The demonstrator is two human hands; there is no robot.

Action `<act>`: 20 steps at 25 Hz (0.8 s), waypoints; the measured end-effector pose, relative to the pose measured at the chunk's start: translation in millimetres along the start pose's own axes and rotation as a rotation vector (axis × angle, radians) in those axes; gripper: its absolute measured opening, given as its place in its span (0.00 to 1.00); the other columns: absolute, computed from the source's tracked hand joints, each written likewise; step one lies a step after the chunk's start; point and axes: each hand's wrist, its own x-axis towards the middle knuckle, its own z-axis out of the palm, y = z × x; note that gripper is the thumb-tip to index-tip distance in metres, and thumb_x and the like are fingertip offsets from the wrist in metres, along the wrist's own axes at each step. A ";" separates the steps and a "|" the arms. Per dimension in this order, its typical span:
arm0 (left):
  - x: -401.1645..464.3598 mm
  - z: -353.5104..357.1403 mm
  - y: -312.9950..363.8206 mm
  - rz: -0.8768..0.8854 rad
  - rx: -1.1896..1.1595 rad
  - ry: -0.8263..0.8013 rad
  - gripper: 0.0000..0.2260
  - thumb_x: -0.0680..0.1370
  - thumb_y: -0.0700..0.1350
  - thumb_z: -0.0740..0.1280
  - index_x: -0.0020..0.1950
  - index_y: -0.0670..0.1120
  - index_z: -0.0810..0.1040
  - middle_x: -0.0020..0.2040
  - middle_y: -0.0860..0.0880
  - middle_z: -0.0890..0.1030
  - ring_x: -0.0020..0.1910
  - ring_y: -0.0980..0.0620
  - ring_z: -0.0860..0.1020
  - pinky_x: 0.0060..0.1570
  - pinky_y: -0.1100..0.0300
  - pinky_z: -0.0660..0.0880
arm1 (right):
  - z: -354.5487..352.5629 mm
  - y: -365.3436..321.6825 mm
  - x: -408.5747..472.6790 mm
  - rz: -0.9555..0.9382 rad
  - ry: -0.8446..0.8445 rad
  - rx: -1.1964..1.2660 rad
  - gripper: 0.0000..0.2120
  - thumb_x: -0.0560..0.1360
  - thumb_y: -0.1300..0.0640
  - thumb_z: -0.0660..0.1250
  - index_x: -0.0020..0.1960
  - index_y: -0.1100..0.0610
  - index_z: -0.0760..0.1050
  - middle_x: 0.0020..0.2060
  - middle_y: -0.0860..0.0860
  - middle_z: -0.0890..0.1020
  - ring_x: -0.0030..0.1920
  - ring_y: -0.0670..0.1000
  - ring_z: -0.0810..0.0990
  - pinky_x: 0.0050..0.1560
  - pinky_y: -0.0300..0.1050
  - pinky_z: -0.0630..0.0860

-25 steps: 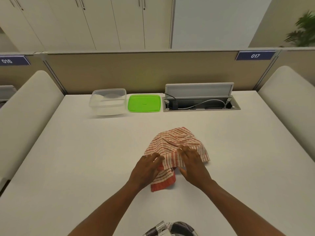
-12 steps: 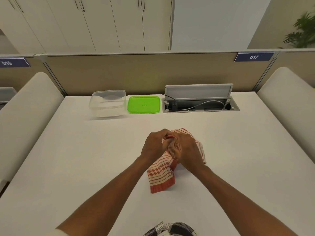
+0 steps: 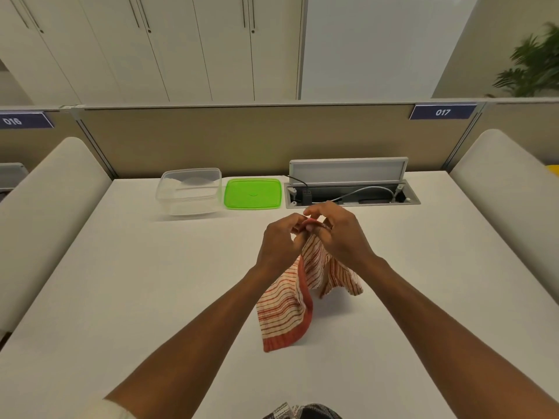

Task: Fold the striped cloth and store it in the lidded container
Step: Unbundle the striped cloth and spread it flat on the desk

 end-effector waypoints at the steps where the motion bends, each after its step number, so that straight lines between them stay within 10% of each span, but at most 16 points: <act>1: 1.5 -0.3 1.8 0.000 0.010 0.009 0.07 0.77 0.41 0.71 0.53 0.42 0.83 0.46 0.46 0.86 0.43 0.51 0.82 0.45 0.63 0.78 | -2.4 -1.7 3.1 -0.012 -0.025 0.007 0.13 0.74 0.59 0.71 0.58 0.52 0.79 0.51 0.50 0.83 0.50 0.50 0.80 0.51 0.45 0.80; 20: 35.7 -103.0 -67.6 -0.130 0.553 -0.024 0.06 0.76 0.46 0.66 0.50 0.52 0.82 0.46 0.45 0.86 0.44 0.41 0.82 0.40 0.54 0.75 | -95.7 22.2 57.3 0.156 0.297 -0.263 0.04 0.76 0.56 0.68 0.48 0.54 0.81 0.43 0.51 0.84 0.44 0.51 0.80 0.44 0.45 0.77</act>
